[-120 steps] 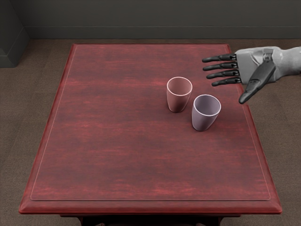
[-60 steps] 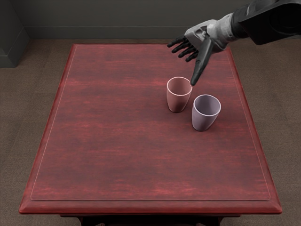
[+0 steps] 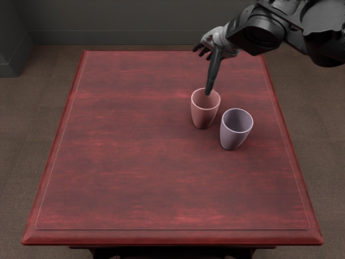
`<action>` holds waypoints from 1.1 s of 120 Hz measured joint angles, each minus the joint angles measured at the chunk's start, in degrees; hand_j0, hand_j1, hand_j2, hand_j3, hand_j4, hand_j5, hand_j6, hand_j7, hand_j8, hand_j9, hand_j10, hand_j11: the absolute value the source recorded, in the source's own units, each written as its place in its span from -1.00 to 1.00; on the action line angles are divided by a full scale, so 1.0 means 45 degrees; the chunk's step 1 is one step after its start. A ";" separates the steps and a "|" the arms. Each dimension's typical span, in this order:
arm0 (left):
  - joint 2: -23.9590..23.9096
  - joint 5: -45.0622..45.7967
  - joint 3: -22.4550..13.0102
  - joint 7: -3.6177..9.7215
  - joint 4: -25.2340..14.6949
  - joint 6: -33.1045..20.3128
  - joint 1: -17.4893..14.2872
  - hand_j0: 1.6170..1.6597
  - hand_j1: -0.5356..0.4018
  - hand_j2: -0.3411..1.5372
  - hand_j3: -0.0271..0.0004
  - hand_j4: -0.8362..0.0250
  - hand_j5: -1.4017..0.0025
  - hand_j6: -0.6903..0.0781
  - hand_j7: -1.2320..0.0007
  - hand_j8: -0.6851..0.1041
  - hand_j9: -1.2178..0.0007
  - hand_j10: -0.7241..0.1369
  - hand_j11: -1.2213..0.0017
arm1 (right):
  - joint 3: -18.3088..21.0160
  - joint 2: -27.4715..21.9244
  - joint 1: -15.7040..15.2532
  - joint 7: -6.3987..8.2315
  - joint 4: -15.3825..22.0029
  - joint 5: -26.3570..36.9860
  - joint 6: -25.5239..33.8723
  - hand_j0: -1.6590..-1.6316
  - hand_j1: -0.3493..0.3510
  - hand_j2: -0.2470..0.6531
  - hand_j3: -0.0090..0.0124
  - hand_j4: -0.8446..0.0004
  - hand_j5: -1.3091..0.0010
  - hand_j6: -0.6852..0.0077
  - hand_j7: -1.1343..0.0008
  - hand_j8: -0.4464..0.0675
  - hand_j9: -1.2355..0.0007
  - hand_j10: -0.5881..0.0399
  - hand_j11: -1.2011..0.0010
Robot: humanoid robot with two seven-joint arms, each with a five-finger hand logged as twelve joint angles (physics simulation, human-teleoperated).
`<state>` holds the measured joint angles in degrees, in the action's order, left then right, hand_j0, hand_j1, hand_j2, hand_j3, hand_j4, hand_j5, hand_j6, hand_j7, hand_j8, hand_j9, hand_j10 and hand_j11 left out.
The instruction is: Pick up cup and place in cup with right hand
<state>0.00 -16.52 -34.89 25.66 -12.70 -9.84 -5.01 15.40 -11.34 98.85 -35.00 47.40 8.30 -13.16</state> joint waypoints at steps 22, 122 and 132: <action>0.0000 0.0000 0.0000 0.0000 -0.0002 0.0000 0.0000 0.92 0.89 -0.64 0.97 0.94 1.00 0.80 1.00 0.74 1.00 0.68 1.00 | 0.0766 0.0656 0.0054 0.0000 0.0269 0.0000 0.1117 -0.93 -0.74 -0.48 -0.16 0.81 0.85 0.75 0.82 0.43 0.84 0.63 0.83; 0.0000 0.0000 -0.0003 0.0000 0.0004 0.0000 -0.0018 0.92 0.89 -0.64 0.97 0.94 1.00 0.80 1.00 0.74 1.00 0.68 1.00 | 0.2272 0.0923 -0.0431 0.0000 0.2243 0.0525 0.4025 -0.93 -0.78 -0.48 -0.16 0.84 0.87 0.78 0.85 0.48 0.86 0.66 0.86; 0.0000 0.0000 -0.0004 0.0000 0.0005 0.0000 -0.0020 0.92 0.89 -0.64 0.97 0.94 1.00 0.80 1.00 0.74 1.00 0.68 1.00 | 0.2277 0.1047 -0.0565 0.0000 0.2070 0.0553 0.4044 -0.93 -0.70 -0.49 -0.16 0.78 0.82 0.71 0.79 0.38 0.81 0.59 0.81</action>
<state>0.00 -16.53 -34.91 25.66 -12.67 -9.84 -5.10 25.65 -6.63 96.30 -35.00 56.72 10.79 5.04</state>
